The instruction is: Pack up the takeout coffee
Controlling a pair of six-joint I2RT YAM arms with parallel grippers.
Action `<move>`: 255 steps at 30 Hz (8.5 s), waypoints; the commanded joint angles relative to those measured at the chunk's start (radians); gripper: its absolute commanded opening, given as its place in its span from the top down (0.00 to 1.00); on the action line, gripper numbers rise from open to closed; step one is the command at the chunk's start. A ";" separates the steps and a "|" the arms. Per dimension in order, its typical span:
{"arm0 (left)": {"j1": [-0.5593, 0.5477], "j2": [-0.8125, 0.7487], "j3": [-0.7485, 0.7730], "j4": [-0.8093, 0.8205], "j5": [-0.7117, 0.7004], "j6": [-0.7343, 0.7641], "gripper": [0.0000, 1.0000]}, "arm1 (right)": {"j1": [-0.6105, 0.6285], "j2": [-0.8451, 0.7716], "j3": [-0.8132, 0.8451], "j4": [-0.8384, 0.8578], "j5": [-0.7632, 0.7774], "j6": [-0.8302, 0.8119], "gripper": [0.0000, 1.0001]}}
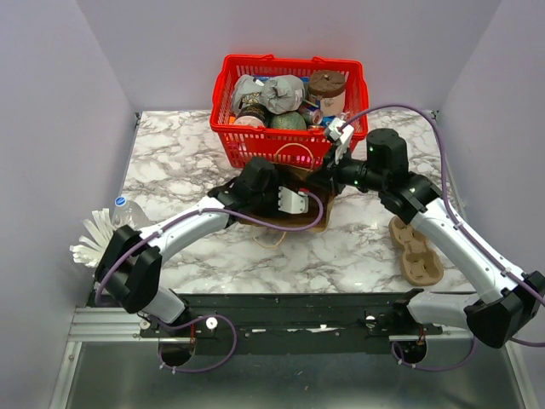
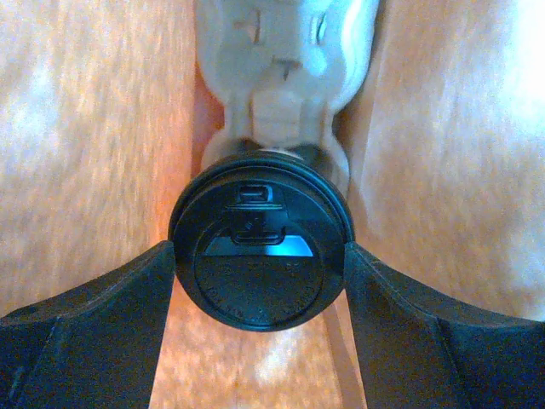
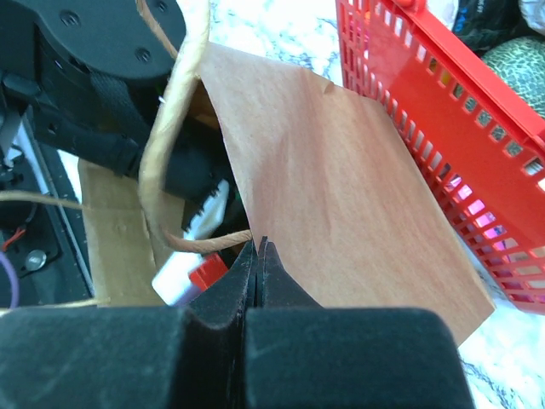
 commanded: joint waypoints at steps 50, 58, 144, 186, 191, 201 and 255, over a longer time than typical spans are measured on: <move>0.038 -0.053 0.125 -0.154 0.286 -0.221 0.11 | -0.190 0.185 0.281 -0.348 -0.121 0.034 1.00; 0.030 -0.041 0.166 -0.135 0.335 -0.265 0.04 | -0.216 0.214 0.308 -0.348 -0.109 0.034 1.00; 0.320 -0.079 0.427 -0.145 0.496 -0.971 1.00 | 0.040 0.159 0.172 -0.239 -0.121 -0.683 0.92; -0.051 -0.670 -0.275 0.074 0.117 -0.719 1.00 | 0.289 -0.195 -0.198 -0.002 0.101 -0.759 0.88; -0.051 -0.598 -0.173 0.063 0.088 -0.769 1.00 | 0.282 -0.151 -0.129 0.031 0.229 -0.707 0.91; -0.050 -0.405 0.014 0.065 0.071 -0.805 0.40 | 0.217 -0.152 -0.043 0.080 0.284 -0.700 0.91; 1.035 -0.291 0.621 -1.251 -0.251 -0.585 0.21 | -0.001 0.394 0.701 -0.380 -0.133 -0.202 0.64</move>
